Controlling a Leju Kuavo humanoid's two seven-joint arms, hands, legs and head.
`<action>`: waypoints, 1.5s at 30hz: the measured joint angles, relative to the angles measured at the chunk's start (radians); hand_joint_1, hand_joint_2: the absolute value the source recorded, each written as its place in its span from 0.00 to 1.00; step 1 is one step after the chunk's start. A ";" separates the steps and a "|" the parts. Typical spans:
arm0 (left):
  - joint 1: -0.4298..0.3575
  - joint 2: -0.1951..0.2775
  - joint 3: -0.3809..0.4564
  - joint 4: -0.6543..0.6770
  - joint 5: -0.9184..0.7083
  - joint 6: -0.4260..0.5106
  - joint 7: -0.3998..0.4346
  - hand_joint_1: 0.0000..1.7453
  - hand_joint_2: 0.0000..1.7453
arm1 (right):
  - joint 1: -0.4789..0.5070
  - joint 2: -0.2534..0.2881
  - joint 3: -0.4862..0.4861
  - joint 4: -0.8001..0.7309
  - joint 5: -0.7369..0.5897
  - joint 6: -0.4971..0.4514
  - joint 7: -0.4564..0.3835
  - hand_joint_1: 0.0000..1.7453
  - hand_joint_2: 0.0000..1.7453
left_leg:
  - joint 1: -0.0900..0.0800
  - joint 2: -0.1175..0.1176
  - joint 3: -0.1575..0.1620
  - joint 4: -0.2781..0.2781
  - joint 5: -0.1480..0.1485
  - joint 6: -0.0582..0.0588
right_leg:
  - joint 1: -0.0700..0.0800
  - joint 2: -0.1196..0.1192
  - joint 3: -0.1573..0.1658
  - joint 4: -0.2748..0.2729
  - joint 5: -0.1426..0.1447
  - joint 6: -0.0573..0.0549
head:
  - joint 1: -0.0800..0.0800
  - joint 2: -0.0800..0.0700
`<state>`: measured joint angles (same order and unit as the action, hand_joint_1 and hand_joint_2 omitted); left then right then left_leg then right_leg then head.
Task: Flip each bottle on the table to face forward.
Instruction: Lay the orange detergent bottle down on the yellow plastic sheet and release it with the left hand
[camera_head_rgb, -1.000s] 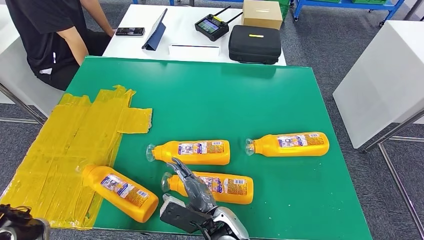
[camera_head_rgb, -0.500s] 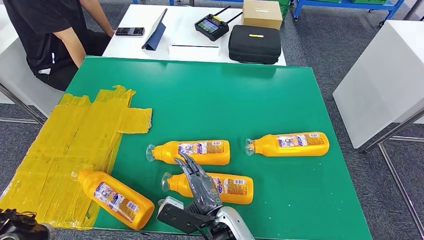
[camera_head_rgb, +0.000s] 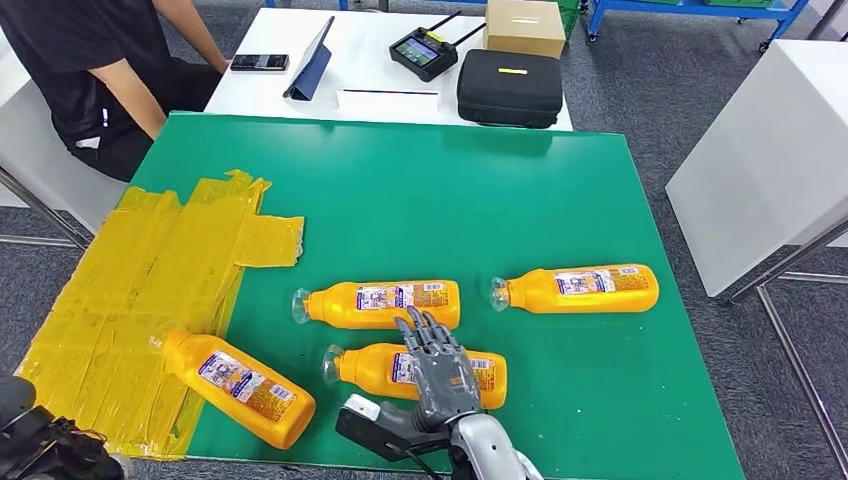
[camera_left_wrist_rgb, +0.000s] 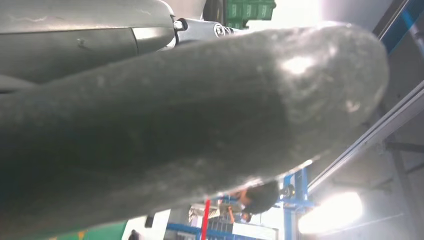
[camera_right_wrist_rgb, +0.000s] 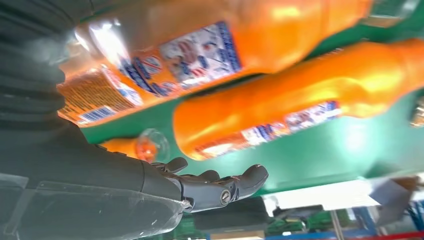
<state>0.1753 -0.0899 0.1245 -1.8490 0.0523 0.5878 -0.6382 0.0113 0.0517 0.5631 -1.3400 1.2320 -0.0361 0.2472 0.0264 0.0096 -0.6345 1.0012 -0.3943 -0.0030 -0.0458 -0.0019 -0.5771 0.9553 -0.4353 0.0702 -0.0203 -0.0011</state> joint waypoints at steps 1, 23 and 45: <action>0.001 0.004 -0.005 0.000 0.002 -0.002 0.001 0.00 0.00 | 0.007 -0.004 -0.004 -0.002 0.001 0.003 0.004 0.00 1.00 | 0.000 0.000 0.000 0.000 0.000 0.000 | 0.000 0.000 0.000 0.000 0.000 0.000 | 0.000 0.000; 0.016 0.024 -0.004 0.000 0.021 -0.032 0.008 0.00 0.00 | 0.096 -0.122 0.004 -0.127 -0.033 0.066 0.114 0.00 1.00 | 0.000 0.000 0.000 0.000 0.000 0.000 | 0.000 0.000 0.000 0.000 0.000 0.000 | 0.000 0.000; 0.013 0.024 -0.004 0.012 0.041 -0.043 0.006 0.00 0.00 | 0.019 -0.154 0.008 0.006 -0.056 0.002 0.097 0.00 1.00 | 0.000 0.000 0.000 0.000 0.000 0.000 | 0.000 0.000 0.000 0.000 0.000 0.000 | 0.000 0.000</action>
<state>0.1887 -0.0664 0.1205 -1.8375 0.0931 0.5451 -0.6317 0.0303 -0.1020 0.5715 -1.3340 1.1755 -0.0340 0.3445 0.0264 0.0093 -0.6344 1.0011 -0.3944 -0.0032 -0.0458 -0.0019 -0.5769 0.9552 -0.4355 0.0702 -0.0204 -0.0011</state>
